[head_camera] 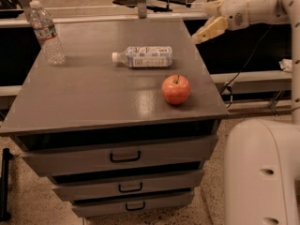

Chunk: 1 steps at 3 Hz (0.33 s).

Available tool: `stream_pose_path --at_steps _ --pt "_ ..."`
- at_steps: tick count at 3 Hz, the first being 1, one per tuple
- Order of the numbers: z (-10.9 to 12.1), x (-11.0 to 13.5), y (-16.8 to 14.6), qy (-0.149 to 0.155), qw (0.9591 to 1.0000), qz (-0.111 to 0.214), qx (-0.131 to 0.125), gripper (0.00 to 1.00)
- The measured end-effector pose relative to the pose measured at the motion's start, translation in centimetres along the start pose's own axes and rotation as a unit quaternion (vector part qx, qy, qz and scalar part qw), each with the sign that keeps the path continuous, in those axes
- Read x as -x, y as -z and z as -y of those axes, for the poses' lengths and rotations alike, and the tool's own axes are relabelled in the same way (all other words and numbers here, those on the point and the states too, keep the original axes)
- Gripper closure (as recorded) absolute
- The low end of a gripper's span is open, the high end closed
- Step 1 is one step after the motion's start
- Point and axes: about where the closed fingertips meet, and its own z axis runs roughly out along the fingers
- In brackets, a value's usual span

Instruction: Knock blue plastic bottle over

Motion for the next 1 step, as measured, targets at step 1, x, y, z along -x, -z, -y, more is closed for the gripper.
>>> stream_pose_path --at_steps 1 --pt "0.19 -0.08 0.91 -0.001 1.0000 0.004 -0.007 0.00"
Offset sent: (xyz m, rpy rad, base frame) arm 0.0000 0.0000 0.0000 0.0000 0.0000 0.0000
